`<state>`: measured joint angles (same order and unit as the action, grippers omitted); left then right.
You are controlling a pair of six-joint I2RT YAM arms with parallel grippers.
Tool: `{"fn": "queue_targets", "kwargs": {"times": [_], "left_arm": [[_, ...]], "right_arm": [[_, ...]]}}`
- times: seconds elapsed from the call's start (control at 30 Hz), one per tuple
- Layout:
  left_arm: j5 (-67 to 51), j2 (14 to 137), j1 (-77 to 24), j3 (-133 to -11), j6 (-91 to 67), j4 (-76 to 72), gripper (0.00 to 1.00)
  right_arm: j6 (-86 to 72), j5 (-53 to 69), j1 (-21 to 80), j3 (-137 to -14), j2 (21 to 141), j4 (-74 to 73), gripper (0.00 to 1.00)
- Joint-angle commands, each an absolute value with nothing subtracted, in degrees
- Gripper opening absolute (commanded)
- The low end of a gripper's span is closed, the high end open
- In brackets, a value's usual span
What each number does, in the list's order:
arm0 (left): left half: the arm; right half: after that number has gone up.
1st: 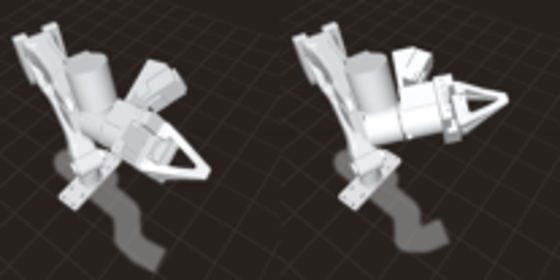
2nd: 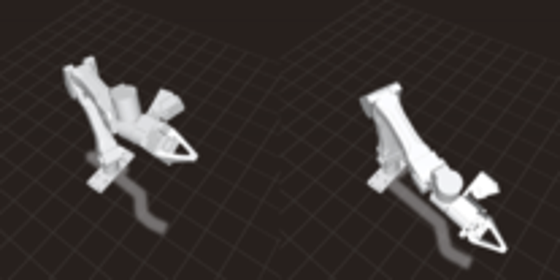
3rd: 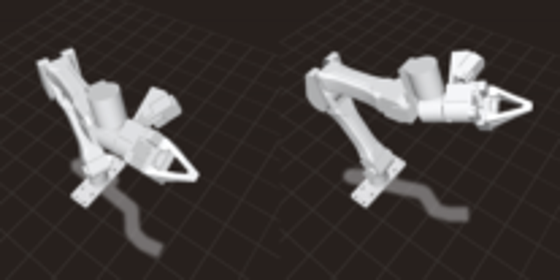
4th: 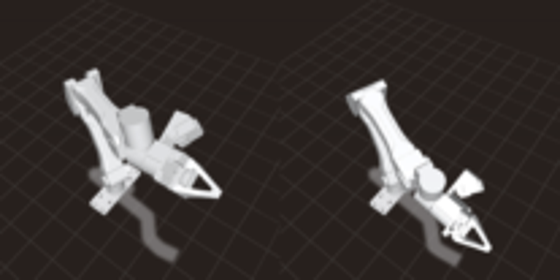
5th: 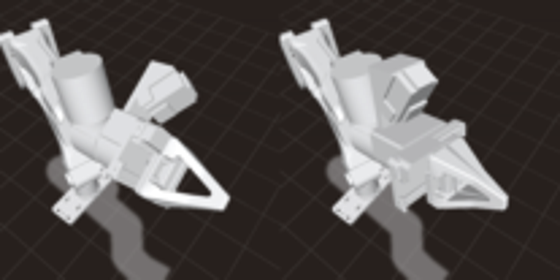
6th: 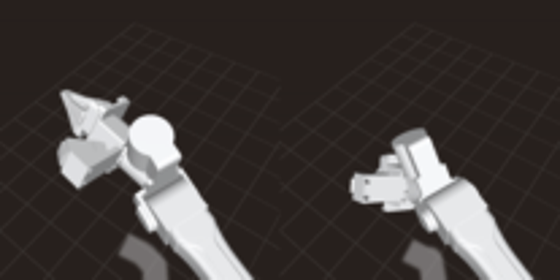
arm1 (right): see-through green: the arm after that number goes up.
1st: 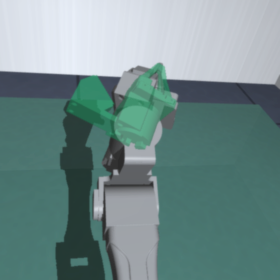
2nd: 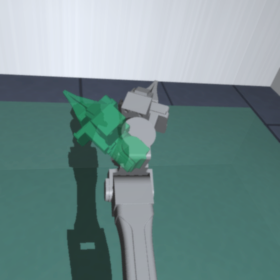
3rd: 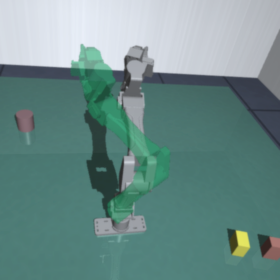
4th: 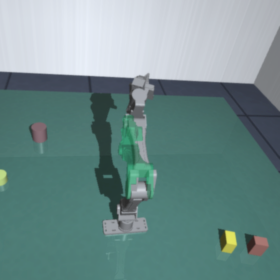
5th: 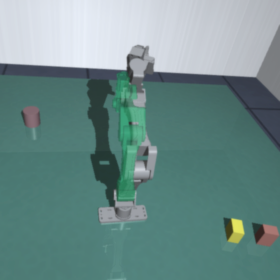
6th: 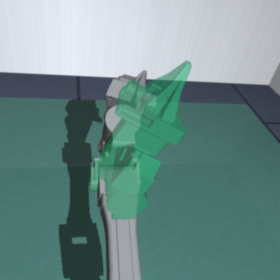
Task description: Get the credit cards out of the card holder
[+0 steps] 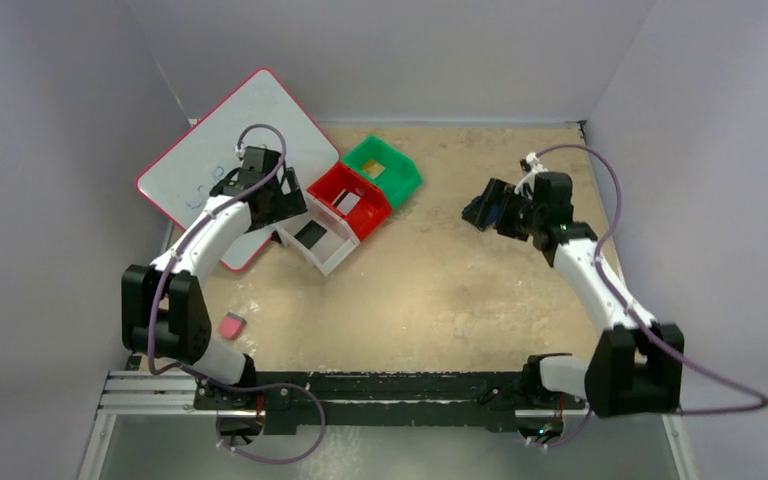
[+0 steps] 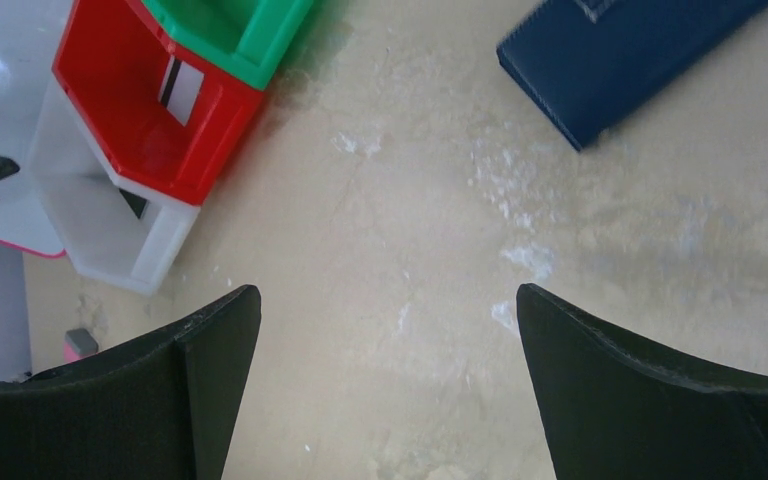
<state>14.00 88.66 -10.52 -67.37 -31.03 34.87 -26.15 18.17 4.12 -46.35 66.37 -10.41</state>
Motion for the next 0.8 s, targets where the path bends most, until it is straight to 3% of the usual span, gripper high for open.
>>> {"fn": "queue_targets", "kwargs": {"times": [0.0,0.2,0.47,0.77], "left_arm": [[2.05,82.89,-10.28,-66.42,-34.08,32.68,1.0],[-2.42,78.97,-10.28,-61.53,-37.19,31.85,1.0],[-7.05,72.03,-10.28,-54.21,-41.54,28.93,1.0],[-11.76,71.61,-10.69,-49.48,-44.43,22.66,0.98]], "right_arm": [[-21.11,20.46,5.32,-60.16,78.51,-4.0,0.99],[-17.19,21.74,8.88,-81.58,100.55,-7.79,0.98],[-15.86,26.25,11.54,-107.17,120.67,-12.79,0.97],[-16.44,34.74,13.96,-123.28,135.56,-14.93,0.94]]}}
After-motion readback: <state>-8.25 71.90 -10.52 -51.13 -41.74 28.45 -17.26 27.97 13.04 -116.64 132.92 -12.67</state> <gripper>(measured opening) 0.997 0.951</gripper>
